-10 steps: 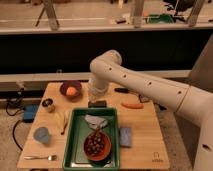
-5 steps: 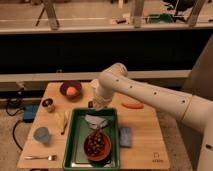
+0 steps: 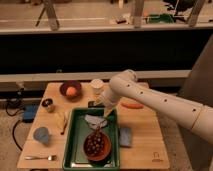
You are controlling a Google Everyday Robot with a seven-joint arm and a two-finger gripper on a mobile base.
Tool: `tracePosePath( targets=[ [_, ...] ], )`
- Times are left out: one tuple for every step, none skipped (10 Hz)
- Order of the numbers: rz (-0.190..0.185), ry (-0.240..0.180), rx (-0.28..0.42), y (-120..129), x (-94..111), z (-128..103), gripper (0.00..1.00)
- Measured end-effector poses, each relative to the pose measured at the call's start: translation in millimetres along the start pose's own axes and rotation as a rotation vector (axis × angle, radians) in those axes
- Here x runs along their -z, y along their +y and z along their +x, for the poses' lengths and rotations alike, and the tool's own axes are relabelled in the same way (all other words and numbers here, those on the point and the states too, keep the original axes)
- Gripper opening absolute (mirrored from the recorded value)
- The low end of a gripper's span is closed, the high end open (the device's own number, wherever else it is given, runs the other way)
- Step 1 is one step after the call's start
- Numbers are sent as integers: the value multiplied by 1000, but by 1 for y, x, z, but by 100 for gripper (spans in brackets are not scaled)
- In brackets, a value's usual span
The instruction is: Place towel in paper cup
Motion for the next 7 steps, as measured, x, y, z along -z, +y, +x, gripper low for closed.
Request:
tracePosePath(
  targets=[
    [11, -10, 1, 0, -1, -1, 80],
    [27, -25, 9, -1, -2, -2, 80],
    [47, -37, 12, 1, -3, -1, 80],
    [50, -34, 18, 1, -3, -1, 80],
    [50, -32, 37, 0, -7, -5, 80],
    [53, -29, 63, 1, -12, -8, 80],
    [53, -23, 86, 2, -15, -9, 80]
  ],
)
